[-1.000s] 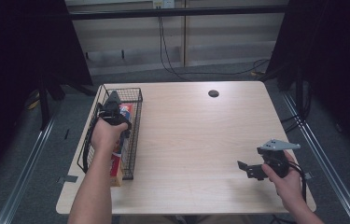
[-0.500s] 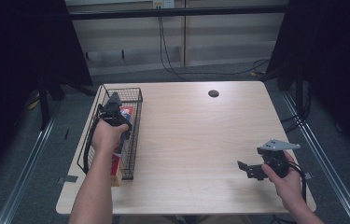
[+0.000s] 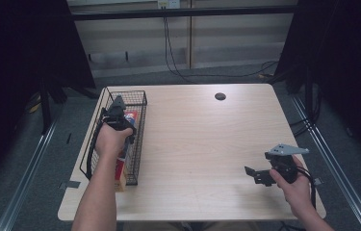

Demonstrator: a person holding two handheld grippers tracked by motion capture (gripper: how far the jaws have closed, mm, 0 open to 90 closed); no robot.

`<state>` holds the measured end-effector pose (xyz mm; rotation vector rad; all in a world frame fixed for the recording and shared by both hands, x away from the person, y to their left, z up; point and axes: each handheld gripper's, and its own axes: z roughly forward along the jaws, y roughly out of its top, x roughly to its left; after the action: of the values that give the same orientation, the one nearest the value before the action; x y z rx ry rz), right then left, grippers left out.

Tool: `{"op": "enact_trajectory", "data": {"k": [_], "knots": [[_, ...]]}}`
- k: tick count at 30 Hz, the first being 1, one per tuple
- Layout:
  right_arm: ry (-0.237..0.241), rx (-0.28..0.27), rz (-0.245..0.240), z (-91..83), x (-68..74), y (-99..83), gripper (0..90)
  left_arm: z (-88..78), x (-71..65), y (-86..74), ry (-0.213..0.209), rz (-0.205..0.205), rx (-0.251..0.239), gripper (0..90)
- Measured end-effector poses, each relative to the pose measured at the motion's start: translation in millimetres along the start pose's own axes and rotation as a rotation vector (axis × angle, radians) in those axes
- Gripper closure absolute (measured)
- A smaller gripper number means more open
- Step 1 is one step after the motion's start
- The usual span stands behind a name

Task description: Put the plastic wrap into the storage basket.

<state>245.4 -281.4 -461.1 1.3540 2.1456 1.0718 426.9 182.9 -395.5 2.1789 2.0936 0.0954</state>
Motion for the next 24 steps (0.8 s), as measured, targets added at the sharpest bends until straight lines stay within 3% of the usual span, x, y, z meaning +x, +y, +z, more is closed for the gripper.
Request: {"op": "enact_trajectory", "data": {"k": [15, 19, 24], "knots": [[0.003, 0.003, 0.000, -1.8, 1.3, -0.6, 3.4, 1.0, -3.3, -2.0, 0.005, -0.010, -0.017, 40.3], [0.001, 0.004, 0.001, -2.6, 0.8, -1.1, 3.4, 2.0, -4.7, -2.5, 0.024, -0.011, -0.029, 39.9], [0.000, 0.000, 0.004, -4.0, 0.8, -1.5, 3.4, 0.3, -2.6, -3.4, -0.001, -0.027, -0.040, 37.3]]}}
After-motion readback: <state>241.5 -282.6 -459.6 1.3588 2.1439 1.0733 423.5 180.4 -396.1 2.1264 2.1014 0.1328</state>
